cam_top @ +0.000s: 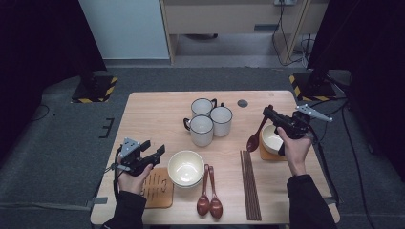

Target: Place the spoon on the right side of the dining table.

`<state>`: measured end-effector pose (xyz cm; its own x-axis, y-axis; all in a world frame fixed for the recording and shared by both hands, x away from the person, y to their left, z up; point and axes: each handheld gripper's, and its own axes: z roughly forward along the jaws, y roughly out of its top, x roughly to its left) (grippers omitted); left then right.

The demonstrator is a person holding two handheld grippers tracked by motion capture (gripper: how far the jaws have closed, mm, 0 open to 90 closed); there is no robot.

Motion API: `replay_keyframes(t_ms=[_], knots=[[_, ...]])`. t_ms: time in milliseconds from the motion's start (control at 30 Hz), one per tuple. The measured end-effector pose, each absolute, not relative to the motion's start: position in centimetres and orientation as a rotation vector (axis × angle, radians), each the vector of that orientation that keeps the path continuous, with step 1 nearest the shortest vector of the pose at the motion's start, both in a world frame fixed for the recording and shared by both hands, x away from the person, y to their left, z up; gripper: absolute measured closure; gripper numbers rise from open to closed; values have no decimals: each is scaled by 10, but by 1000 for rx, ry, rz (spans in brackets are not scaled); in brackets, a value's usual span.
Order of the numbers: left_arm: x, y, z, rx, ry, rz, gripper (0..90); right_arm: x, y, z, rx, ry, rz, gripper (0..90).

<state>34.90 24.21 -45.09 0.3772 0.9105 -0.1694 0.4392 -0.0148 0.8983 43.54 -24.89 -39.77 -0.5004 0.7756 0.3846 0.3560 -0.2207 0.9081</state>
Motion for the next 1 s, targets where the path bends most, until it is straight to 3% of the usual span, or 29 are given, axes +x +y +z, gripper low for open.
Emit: replay_keyframes(t_ms=[700,1000], knots=[[368,283,-487,1646,1414,633,248,443,-264,-395,1366,1641,1761,839],[377,286,-502,1752,1445,651,214,446,-271,-395,1387,1616,1752,839]])
